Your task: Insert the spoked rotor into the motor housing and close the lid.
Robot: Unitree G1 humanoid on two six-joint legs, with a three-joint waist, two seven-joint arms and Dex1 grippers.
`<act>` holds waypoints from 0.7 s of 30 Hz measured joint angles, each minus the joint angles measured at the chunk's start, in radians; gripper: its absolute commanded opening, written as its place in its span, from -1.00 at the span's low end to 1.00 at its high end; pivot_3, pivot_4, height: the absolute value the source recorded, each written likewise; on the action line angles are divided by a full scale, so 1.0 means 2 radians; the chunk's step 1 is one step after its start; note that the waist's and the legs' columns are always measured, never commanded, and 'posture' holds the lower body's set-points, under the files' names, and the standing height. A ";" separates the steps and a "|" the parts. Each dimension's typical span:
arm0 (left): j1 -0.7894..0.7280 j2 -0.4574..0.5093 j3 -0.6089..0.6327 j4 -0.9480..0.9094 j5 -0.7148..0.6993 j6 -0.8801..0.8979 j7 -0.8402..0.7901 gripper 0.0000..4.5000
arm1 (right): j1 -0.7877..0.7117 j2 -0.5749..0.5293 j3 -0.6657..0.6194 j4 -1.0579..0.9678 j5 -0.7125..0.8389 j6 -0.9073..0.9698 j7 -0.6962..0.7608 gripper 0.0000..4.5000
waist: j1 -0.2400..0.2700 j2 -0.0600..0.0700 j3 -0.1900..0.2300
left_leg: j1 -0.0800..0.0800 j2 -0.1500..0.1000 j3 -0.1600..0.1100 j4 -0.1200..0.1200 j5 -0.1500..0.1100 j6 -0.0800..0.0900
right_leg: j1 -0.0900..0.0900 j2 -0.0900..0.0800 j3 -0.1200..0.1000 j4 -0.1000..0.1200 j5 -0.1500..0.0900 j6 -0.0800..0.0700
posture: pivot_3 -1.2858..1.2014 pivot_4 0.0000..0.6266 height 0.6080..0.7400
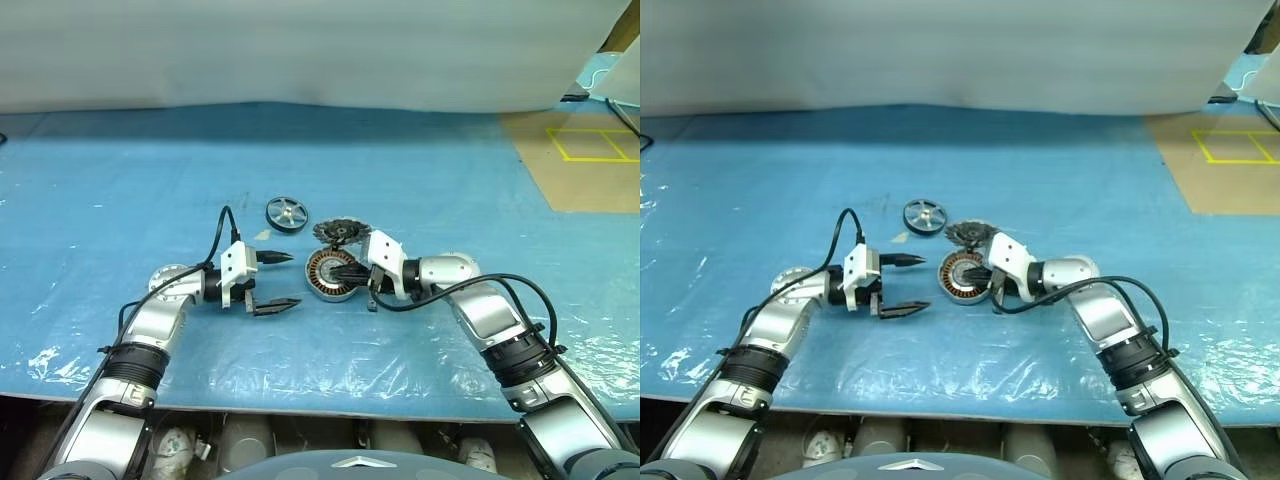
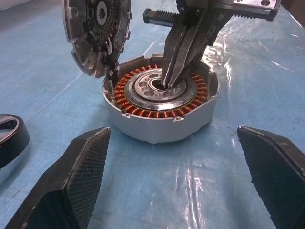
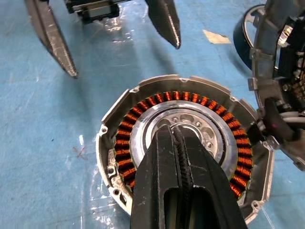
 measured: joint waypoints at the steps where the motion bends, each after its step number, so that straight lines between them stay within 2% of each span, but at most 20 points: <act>1: 0.000 0.000 0.000 0.002 0.001 0.000 0.000 1.00 | 0.000 -0.008 0.007 0.001 -0.014 -0.023 0.000 -0.99 | 0.000 0.000 0.000 | 0.001 0.000 0.000 0.000 0.000 0.000 | 0.001 0.000 0.000 0.000 0.000 0.000 | 0.03 -0.52 1.00; 9: 0.000 -0.003 0.000 0.002 0.004 0.000 0.003 1.00 | -0.001 0.009 0.003 0.016 -0.023 -0.045 -0.005 -0.99 | 0.000 -0.002 -0.002 | 0.002 0.000 0.000 0.000 0.000 0.000 | 0.002 0.000 0.000 -0.001 0.000 0.000 | 0.03 -0.52 1.00; 16: 0.003 -0.003 0.000 0.001 0.004 0.000 0.003 1.00 | -0.003 0.019 -0.037 0.016 0.054 0.069 0.022 -0.99 | 0.000 -0.002 -0.002 | 0.001 0.000 0.000 0.000 0.000 0.000 | 0.001 0.000 0.000 -0.001 0.000 0.000 | 0.03 -0.52 1.00; 21: 0.003 -0.003 0.000 0.000 0.005 0.002 0.004 1.00 | -0.004 0.024 -0.041 0.009 0.070 0.096 0.025 -0.99 | 0.000 -0.002 -0.002 | 0.000 0.000 0.000 -0.001 0.000 0.000 | 0.000 0.000 0.000 -0.001 0.000 0.000 | 0.03 -0.52 1.00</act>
